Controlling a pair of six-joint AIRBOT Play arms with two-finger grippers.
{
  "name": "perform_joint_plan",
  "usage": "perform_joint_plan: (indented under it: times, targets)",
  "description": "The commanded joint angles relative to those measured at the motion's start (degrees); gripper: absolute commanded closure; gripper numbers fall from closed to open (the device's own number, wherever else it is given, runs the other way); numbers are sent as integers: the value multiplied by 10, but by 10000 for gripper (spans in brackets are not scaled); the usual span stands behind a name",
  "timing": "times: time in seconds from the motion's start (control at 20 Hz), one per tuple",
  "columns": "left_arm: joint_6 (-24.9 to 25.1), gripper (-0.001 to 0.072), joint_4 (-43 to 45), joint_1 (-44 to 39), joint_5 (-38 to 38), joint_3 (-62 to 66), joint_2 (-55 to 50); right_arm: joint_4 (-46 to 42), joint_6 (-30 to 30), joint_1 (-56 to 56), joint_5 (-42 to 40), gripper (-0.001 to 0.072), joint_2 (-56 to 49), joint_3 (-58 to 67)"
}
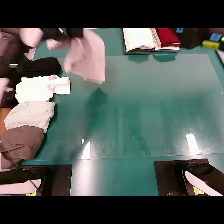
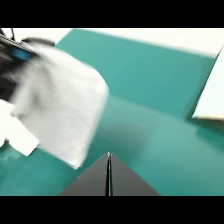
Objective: Fold the shirts.
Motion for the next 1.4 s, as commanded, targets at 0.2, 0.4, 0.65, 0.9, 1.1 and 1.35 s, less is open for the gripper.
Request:
perform_joint_plan:
  times: [0.2,0.4,0.65,0.9,1.1,1.35]
  targets:
    - [80,687,3,-133,-181,9,83,-72,0,0,80,701,-39,155]
    - [118,323,-66,-200,-193,-59,58,-73,0,0,115,701,-56,191]
    - [82,138,-52,-150,-188,-96,57,-71,0,0,125,701,-57,193]
    - [43,138,-135,14,-224,-194,56,-71,0,0,142,701,-57,193]
    - [81,138,-272,48,-179,-391,56,-71,0,0,144,701,-57,185]
    - [156,138,-438,47,-42,-571,56,-66,7,0,144,701,-57,147]
